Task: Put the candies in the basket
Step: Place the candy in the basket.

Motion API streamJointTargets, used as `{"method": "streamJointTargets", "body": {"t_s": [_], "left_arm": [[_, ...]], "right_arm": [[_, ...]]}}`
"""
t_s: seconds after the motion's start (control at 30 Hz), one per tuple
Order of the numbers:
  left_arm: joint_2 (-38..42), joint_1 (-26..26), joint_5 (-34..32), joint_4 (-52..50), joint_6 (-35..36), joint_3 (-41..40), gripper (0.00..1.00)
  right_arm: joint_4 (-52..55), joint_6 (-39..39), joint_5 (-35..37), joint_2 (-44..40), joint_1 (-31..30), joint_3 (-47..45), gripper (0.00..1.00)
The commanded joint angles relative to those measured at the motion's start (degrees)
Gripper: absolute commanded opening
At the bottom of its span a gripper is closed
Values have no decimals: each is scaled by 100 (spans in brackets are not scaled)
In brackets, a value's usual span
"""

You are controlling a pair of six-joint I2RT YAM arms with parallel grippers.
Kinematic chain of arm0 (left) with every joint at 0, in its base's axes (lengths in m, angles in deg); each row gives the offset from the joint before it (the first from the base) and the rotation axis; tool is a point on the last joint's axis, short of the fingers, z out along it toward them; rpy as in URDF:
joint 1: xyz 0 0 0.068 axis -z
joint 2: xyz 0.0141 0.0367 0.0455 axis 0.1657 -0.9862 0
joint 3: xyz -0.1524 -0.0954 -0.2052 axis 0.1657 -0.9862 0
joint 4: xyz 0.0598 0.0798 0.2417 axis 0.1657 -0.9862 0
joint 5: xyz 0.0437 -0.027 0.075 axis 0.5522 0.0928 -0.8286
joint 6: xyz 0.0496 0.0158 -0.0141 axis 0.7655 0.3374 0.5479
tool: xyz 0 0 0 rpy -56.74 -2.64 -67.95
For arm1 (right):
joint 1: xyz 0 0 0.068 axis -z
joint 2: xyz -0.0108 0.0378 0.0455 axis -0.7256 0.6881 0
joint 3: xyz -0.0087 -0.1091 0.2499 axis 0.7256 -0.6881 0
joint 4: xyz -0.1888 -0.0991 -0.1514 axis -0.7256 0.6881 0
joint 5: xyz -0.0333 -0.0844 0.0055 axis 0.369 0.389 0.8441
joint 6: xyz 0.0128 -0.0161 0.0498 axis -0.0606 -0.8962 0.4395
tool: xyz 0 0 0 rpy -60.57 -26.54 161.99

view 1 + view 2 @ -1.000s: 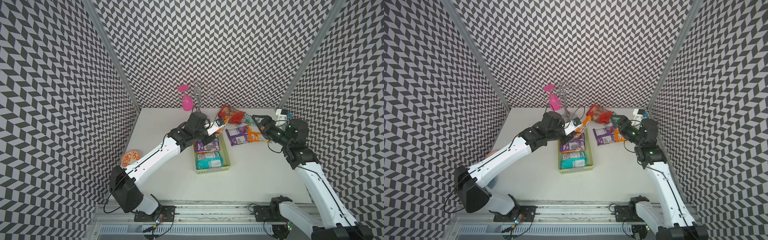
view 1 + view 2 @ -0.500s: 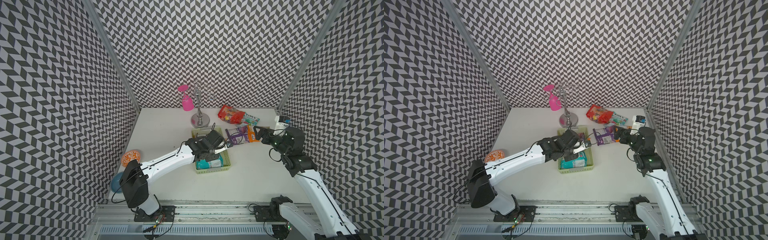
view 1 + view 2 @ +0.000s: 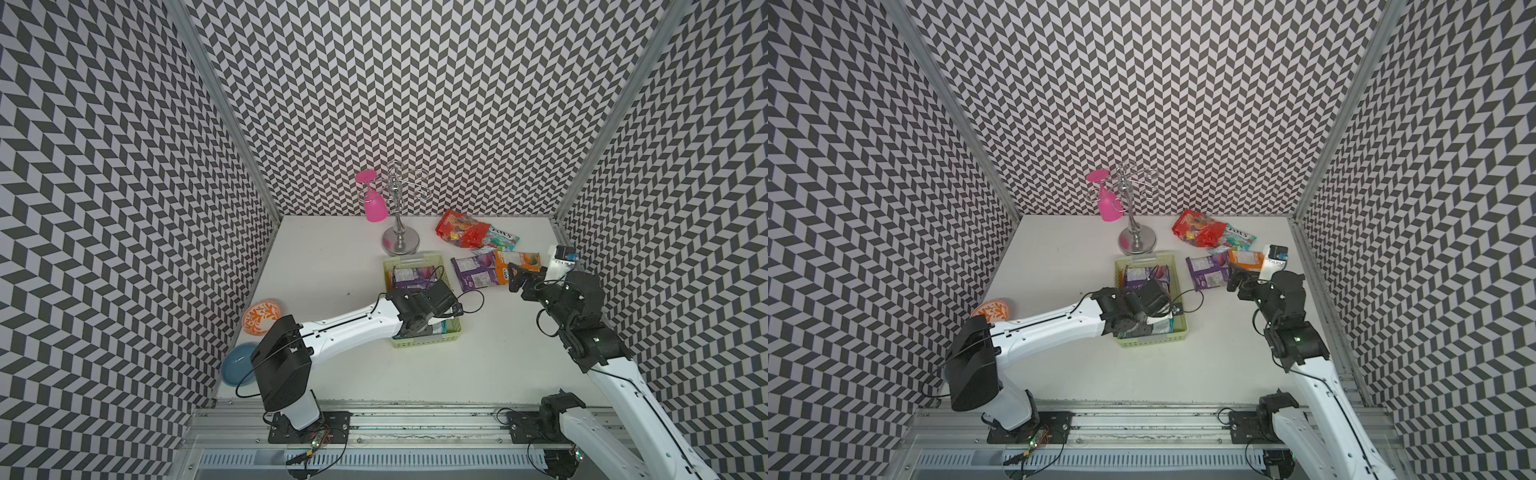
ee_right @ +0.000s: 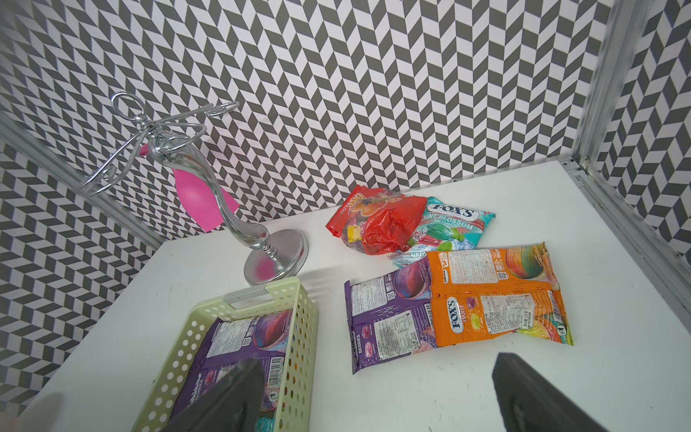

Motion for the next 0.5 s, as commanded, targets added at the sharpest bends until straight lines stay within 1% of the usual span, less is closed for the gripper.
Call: {"method": "streamJointTargets", "body": {"t_s": [0.0, 0.13, 0.3, 0.33, 0.37, 0.47], "left_arm": [[0, -42, -848, 375, 204, 15, 0], [-101, 2, -904, 400, 229, 55, 0], [-315, 119, -538, 277, -9, 184, 0], [-347, 158, -508, 263, -28, 202, 6], [-367, 220, -473, 244, -36, 213, 16], [-344, 421, -364, 168, -52, 243, 65]], "right_arm": [[-322, -33, 427, -176, -74, -137, 99], [-418, -60, 452, -307, -121, -270, 99], [-513, -53, 386, -352, -149, -349, 99], [-519, -52, 376, -352, -158, -352, 99], [-521, -57, 382, -353, -165, -352, 99], [-531, -77, 407, -373, -198, -369, 99]]}}
